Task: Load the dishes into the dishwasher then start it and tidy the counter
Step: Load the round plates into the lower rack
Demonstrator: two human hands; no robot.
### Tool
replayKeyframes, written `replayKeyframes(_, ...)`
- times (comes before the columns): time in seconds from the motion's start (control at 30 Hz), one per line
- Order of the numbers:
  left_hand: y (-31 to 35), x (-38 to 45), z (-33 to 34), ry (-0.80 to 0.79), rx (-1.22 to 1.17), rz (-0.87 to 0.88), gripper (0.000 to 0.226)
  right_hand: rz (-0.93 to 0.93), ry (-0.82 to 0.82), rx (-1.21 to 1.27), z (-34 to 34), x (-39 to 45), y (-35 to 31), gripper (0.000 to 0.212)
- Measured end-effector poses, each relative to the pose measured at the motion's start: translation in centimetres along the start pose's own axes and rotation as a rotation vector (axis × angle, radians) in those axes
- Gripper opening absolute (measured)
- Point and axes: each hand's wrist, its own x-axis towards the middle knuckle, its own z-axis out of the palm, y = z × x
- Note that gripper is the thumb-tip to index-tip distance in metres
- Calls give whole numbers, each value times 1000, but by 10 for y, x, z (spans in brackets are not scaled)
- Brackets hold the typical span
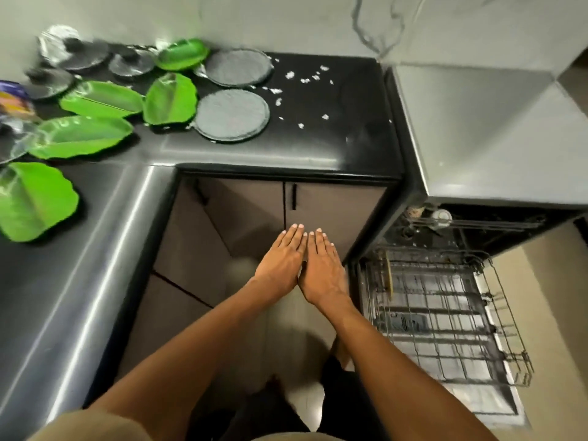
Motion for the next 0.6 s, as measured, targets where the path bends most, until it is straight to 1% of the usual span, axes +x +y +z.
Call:
replayKeyframes(0.13,-46,-21,-22,91,-13,-83,67,-119,39,-15,-18,13,-51,73)
replayKeyframes(0.27,-90,-36,-44,178,-46,-175,66,-264,103,-42,-30,39,-91,76)
replayKeyframes(0.37,-124,-45,-55,225,-83,-260,66,-356,112,-46,-37,65,-123,77)
replayKeyframes(0.5,-171,-48,-62,233,-148,-362,67,-469,83,-68,-39,104,-164,75)
replayKeyframes(0.6,-207,-40,-66,219,-159,-462,73,-535,72,-87,-39,140,-190,72)
